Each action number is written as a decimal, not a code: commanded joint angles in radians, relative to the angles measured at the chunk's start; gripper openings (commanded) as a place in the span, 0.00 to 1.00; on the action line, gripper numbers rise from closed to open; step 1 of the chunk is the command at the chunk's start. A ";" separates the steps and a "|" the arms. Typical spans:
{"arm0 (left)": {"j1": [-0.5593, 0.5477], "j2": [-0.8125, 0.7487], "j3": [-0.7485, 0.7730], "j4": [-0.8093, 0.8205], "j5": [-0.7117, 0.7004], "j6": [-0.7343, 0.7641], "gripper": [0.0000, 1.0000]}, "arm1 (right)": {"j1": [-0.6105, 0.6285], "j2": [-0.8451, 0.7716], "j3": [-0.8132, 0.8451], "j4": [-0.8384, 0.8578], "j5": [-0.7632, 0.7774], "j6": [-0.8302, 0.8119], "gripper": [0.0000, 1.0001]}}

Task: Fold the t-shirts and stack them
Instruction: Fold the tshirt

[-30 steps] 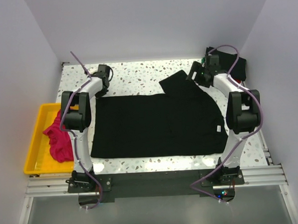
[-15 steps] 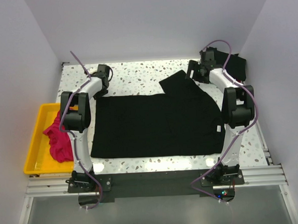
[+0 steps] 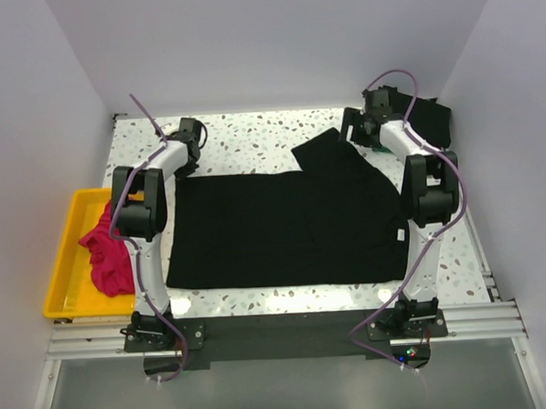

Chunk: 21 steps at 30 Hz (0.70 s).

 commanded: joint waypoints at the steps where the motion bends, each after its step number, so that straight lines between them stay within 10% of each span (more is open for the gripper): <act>1: 0.003 0.009 -0.008 0.012 0.003 -0.017 0.14 | 0.009 0.030 0.061 -0.024 0.027 -0.033 0.85; 7: 0.003 -0.006 -0.024 0.022 0.014 -0.009 0.06 | 0.014 0.064 0.107 -0.044 0.062 -0.058 0.85; 13: 0.003 -0.072 -0.031 0.029 0.002 -0.006 0.42 | 0.019 0.049 0.078 -0.018 0.048 -0.058 0.85; 21: 0.003 -0.091 -0.041 0.028 0.005 -0.011 0.55 | 0.025 0.040 0.073 -0.014 0.051 -0.062 0.85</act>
